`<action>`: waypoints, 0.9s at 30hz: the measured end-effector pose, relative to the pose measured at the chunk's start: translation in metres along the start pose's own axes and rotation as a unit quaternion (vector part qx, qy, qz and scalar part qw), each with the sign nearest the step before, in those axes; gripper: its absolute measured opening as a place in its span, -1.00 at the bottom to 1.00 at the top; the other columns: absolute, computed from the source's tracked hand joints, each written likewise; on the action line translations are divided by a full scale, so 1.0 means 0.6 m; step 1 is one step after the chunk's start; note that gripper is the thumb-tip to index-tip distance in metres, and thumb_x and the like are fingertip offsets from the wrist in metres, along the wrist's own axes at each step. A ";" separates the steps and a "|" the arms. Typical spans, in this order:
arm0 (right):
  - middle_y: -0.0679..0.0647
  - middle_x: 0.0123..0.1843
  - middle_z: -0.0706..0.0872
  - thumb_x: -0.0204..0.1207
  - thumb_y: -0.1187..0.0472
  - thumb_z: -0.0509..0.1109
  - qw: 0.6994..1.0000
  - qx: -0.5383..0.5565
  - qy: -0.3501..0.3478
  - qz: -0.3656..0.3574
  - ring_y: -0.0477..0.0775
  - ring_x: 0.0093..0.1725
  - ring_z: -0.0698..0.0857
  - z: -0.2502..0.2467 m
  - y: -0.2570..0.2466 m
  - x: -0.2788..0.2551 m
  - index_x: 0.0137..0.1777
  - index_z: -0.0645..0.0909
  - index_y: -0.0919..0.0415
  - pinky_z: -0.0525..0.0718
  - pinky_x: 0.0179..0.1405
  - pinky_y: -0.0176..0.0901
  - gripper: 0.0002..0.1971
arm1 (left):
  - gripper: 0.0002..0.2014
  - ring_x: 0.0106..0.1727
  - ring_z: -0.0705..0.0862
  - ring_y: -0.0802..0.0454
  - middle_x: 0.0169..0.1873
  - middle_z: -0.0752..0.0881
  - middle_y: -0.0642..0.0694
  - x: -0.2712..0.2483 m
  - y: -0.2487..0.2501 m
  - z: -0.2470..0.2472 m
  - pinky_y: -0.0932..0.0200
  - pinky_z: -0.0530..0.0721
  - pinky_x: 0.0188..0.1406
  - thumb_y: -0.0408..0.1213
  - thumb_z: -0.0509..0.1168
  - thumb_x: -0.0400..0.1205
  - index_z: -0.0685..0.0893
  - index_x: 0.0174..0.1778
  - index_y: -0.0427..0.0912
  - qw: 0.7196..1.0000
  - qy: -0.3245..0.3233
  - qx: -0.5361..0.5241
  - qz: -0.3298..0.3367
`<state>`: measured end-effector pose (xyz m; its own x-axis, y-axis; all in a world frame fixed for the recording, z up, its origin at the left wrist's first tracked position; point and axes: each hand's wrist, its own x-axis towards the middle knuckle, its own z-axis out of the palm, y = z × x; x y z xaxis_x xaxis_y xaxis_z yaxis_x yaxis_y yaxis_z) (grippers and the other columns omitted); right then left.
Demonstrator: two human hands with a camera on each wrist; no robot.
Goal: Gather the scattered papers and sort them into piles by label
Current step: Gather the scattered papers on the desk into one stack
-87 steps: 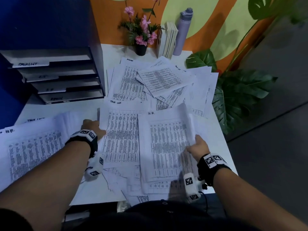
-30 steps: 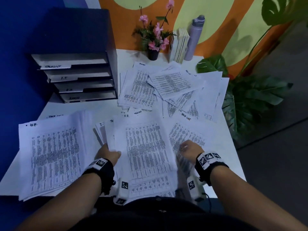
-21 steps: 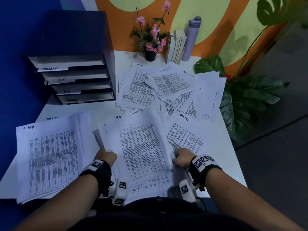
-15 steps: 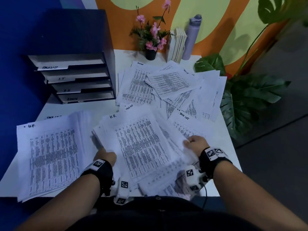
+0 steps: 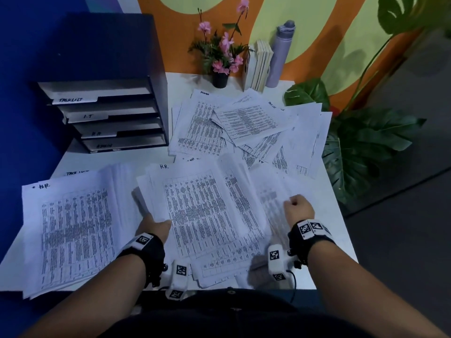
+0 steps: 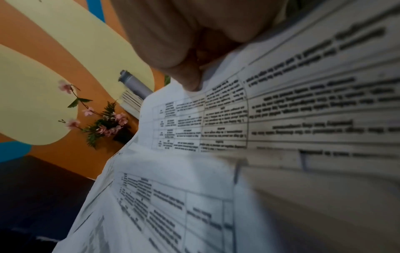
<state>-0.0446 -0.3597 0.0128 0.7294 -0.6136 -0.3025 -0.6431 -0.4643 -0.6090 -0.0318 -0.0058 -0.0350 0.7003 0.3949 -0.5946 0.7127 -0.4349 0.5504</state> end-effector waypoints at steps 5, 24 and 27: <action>0.34 0.20 0.63 0.66 0.21 0.20 0.995 -0.037 0.051 0.076 0.37 0.19 0.64 -0.019 0.013 0.028 0.23 0.61 0.34 0.54 0.07 -0.03 -0.72 | -0.67 -0.07 0.58 -0.15 0.03 0.66 -0.21 0.001 -0.004 -0.001 0.10 0.54 0.05 -0.35 0.33 0.54 0.52 0.22 -0.16 0.999 0.007 -0.044 0.013; 0.27 -0.03 0.58 0.50 0.59 0.23 0.828 0.119 0.228 -0.498 0.06 0.01 0.57 -0.076 -0.171 -0.058 -0.04 0.61 0.45 0.46 -0.01 -0.47 -0.83 | 0.01 0.41 0.51 -0.26 0.56 0.34 -0.20 -0.005 -0.004 0.002 0.02 0.53 0.17 -0.53 0.36 0.46 -0.09 0.68 0.10 0.993 0.049 -0.095 0.060; 0.26 -0.01 0.57 0.48 0.62 0.20 0.792 0.194 0.216 -0.537 0.15 0.07 0.60 -0.085 -0.216 -0.079 -0.03 0.62 0.47 0.53 0.15 -0.30 -0.80 | -0.10 0.53 0.40 -0.23 0.59 0.31 -0.15 -0.001 0.000 -0.001 -0.02 0.45 0.36 -0.47 0.35 0.53 0.01 0.69 0.05 0.983 0.053 -0.158 0.077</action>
<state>-0.0077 -0.3029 0.1433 0.6050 -0.1970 0.7714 0.4760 -0.6871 -0.5489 -0.0322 -0.0054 -0.0340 0.7890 0.4342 -0.4347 0.5634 -0.2290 0.7938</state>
